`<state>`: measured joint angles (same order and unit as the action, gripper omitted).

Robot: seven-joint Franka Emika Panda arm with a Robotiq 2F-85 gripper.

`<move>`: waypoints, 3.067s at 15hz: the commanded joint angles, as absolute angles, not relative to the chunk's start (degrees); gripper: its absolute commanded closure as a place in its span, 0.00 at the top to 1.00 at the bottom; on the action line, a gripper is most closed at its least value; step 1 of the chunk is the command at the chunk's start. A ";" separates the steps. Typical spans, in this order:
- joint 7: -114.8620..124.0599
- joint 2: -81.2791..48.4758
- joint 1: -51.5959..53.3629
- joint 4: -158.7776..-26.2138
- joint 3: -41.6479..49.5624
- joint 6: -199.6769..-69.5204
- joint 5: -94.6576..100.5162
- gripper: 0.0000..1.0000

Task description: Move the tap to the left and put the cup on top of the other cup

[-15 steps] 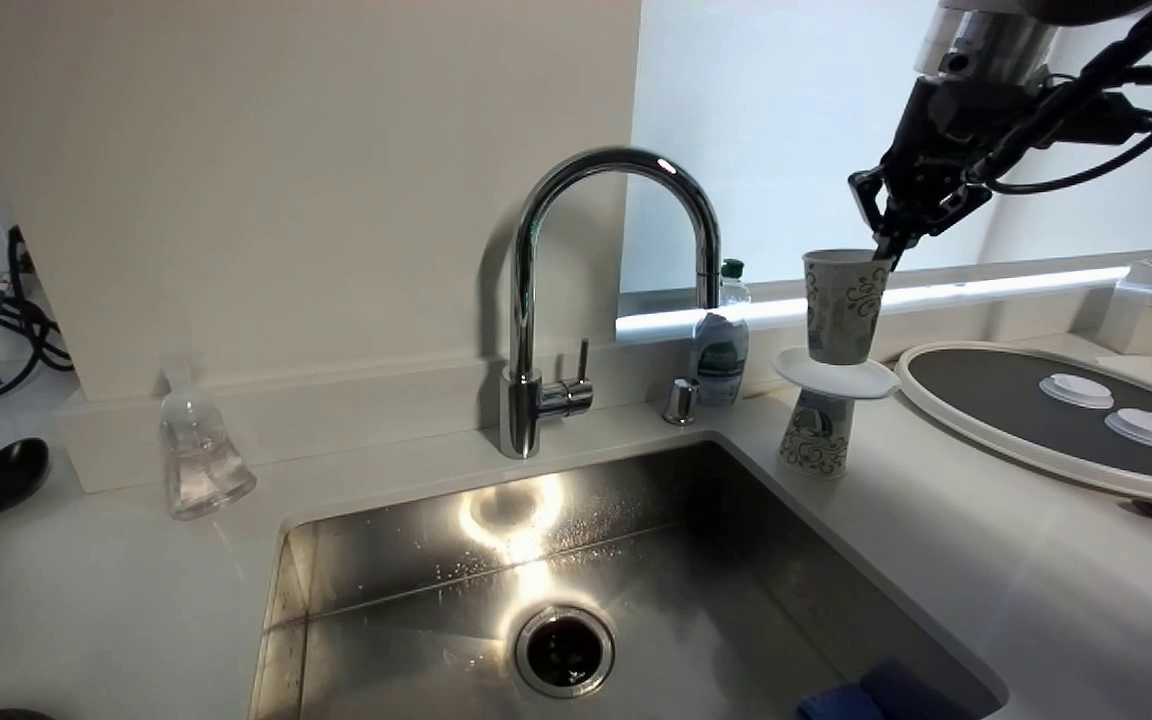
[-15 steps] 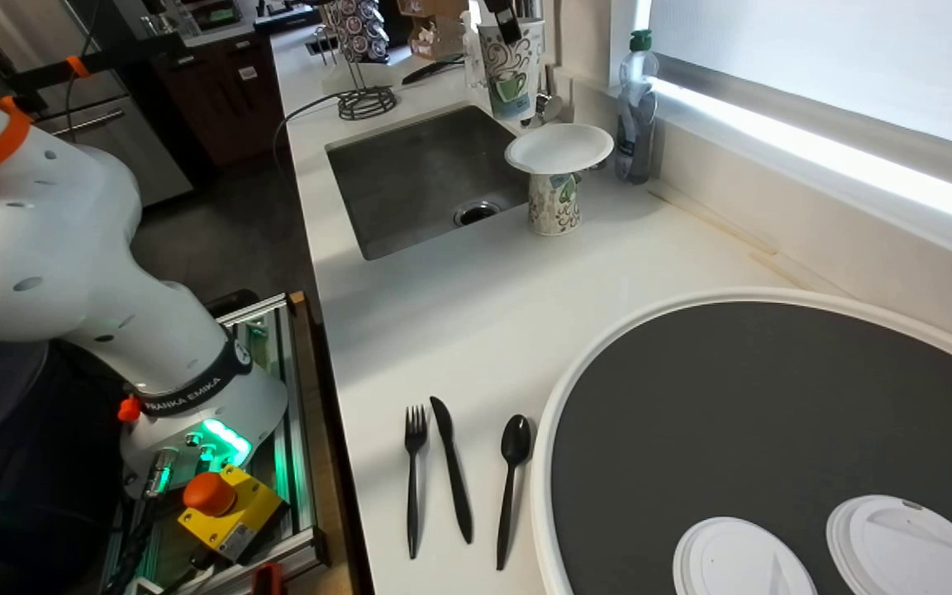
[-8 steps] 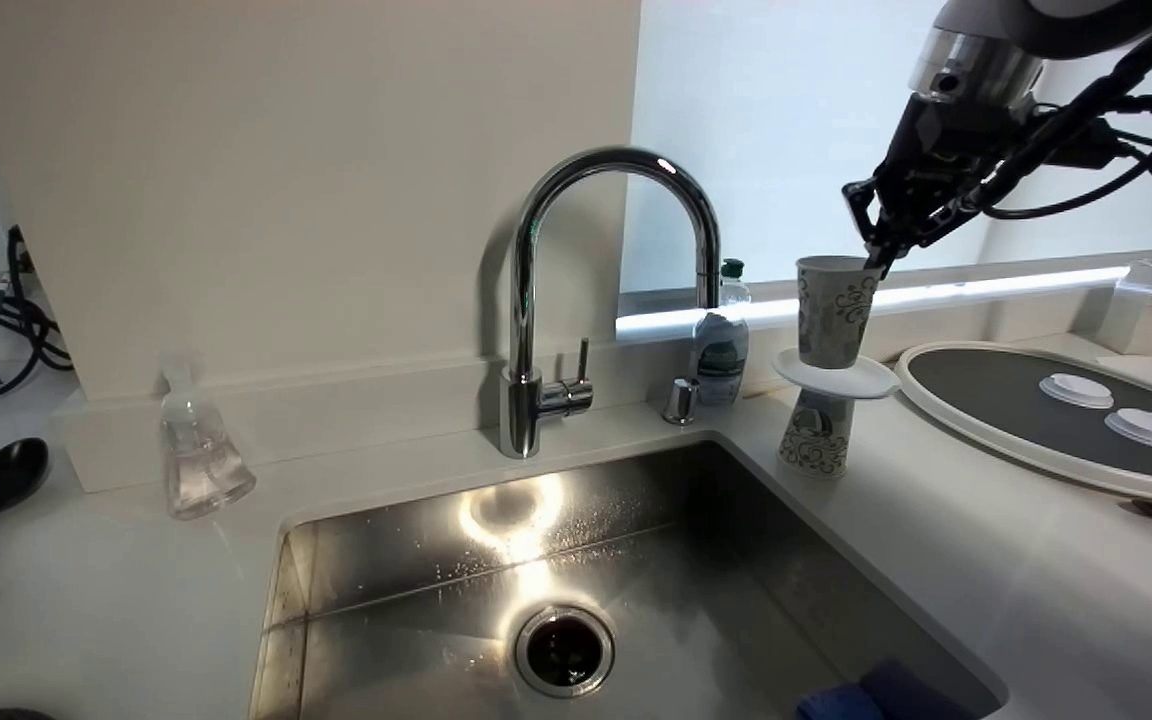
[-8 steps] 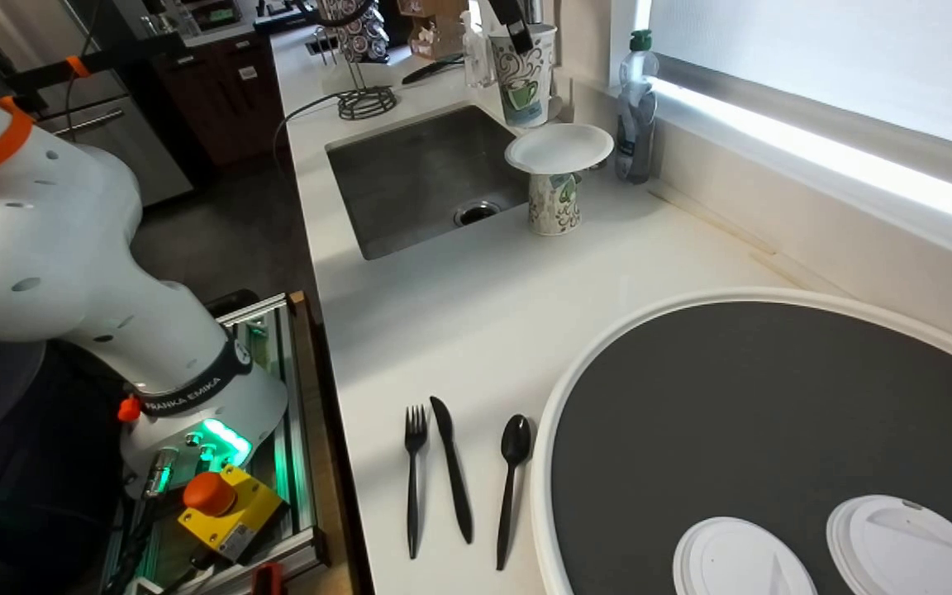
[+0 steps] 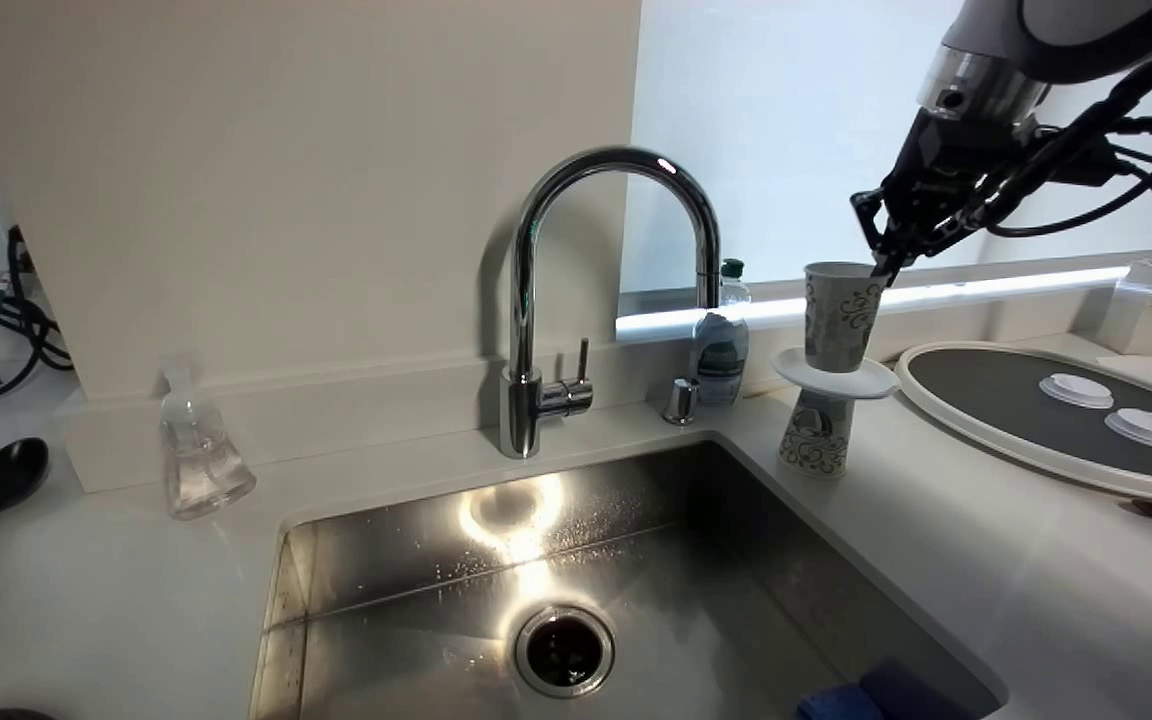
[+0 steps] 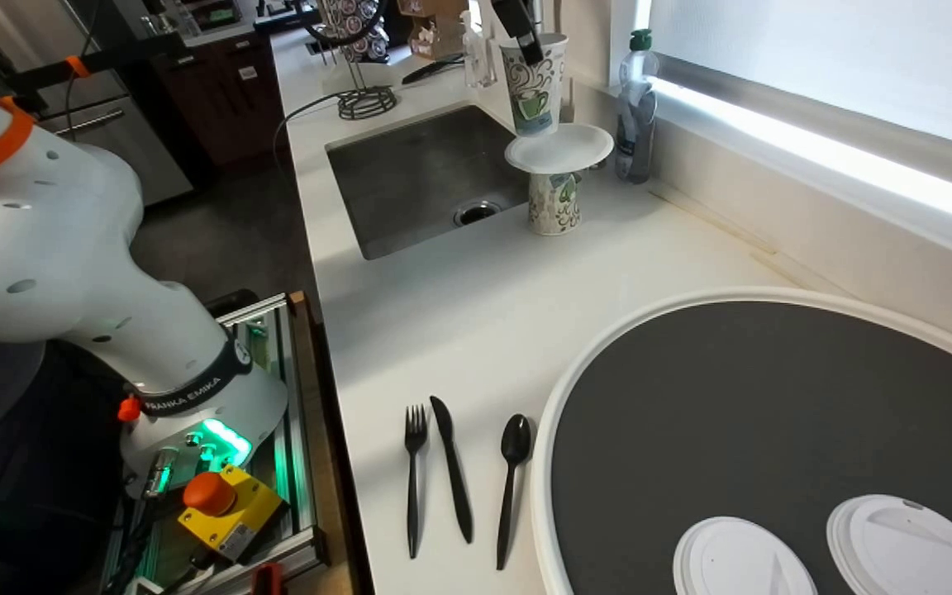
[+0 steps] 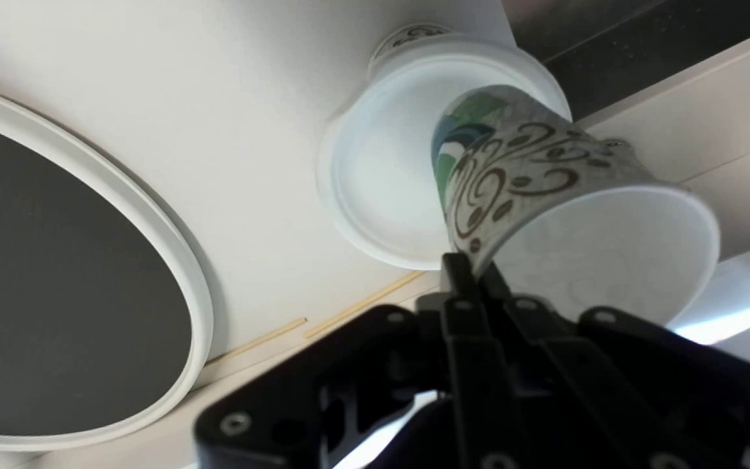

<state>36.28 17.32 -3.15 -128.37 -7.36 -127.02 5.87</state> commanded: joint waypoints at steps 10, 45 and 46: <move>40.72 17.87 -4.40 -131.86 -7.10 -131.11 7.22 0.01; 47.07 17.13 -4.39 -133.53 -6.58 -133.60 6.81 0.01; 47.06 17.13 -4.36 -133.54 -6.54 -133.61 6.77 0.01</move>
<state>45.94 16.69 -4.24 -132.20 -6.66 -131.79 6.19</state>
